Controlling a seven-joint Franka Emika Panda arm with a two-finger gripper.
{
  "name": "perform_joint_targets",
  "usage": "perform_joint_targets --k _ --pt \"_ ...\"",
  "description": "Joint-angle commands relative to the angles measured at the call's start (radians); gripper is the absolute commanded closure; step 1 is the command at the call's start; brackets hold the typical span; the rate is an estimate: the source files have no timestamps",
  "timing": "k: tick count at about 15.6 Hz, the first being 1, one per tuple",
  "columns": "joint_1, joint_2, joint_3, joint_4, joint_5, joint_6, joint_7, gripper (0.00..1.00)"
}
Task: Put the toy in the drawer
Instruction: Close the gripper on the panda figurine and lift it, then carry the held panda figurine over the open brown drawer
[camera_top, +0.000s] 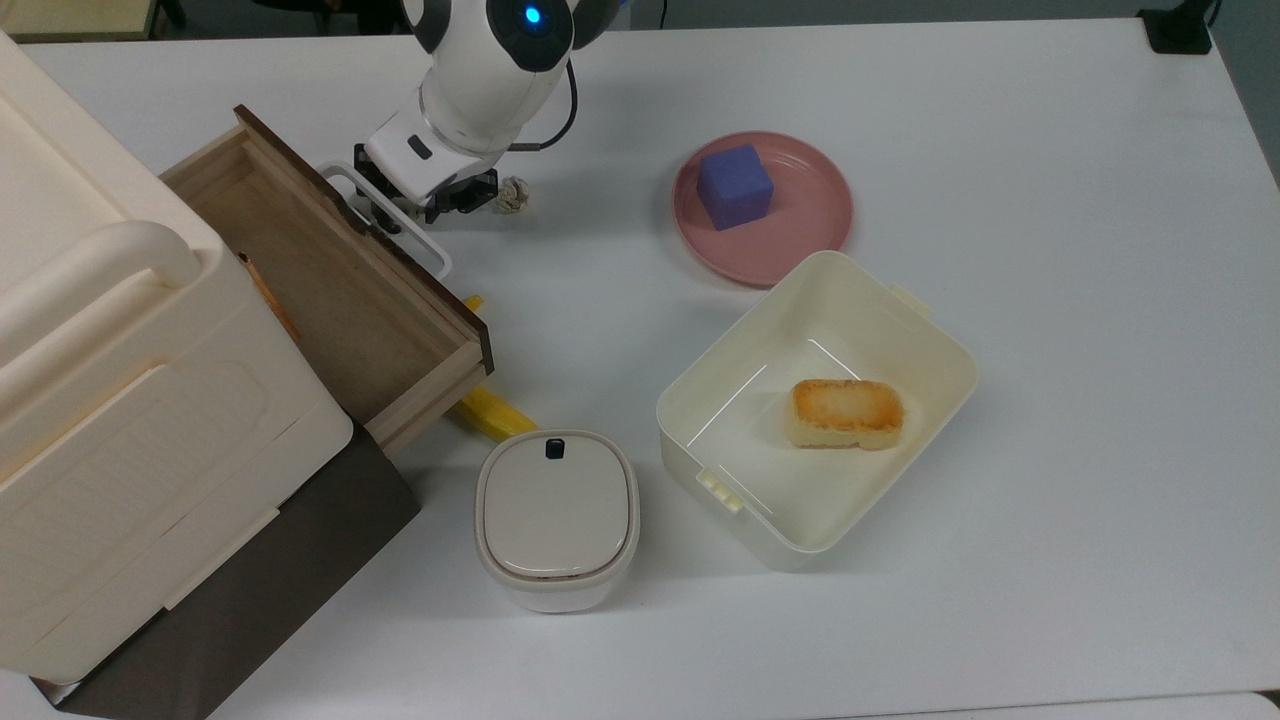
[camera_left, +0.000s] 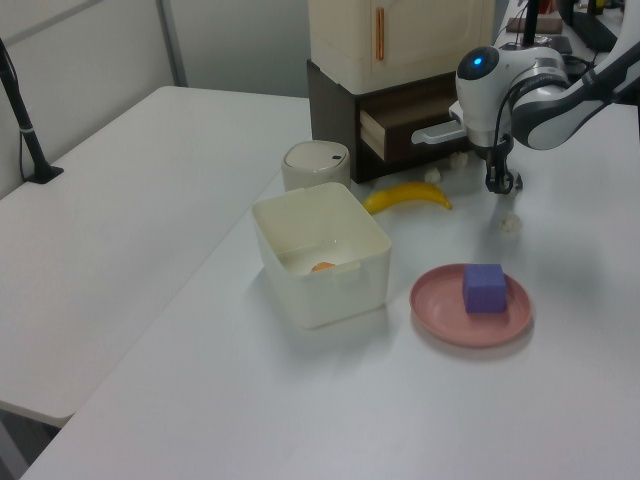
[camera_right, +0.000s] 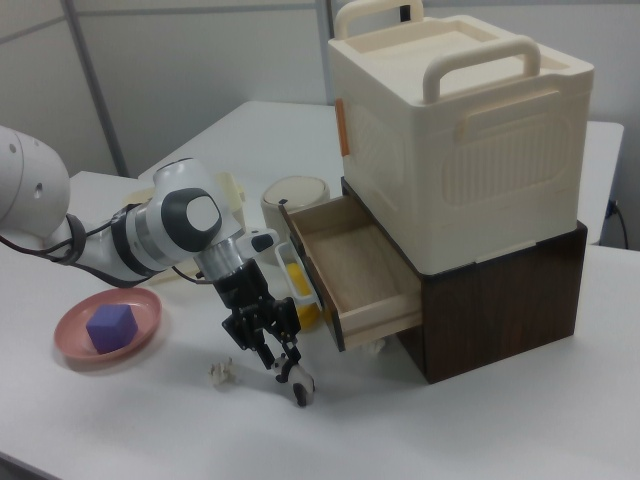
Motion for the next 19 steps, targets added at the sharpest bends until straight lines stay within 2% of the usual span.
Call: perform_joint_targets --k 1,7,9,12,15,19 --pt "0.003 -0.053 -0.003 -0.022 0.024 0.029 0.021 1.0" --pt "0.017 -0.096 0.003 0.035 0.102 -0.033 0.014 1.0" --pt "0.015 -0.12 0.04 0.049 0.14 -0.049 0.012 1.0" --pt "0.015 -0.121 0.129 0.125 0.192 -0.225 0.005 1.0" --pt "0.015 -0.124 0.183 0.208 0.264 -0.33 0.005 1.0" --pt "0.0 -0.121 0.178 0.384 0.402 -0.413 0.005 1.0"
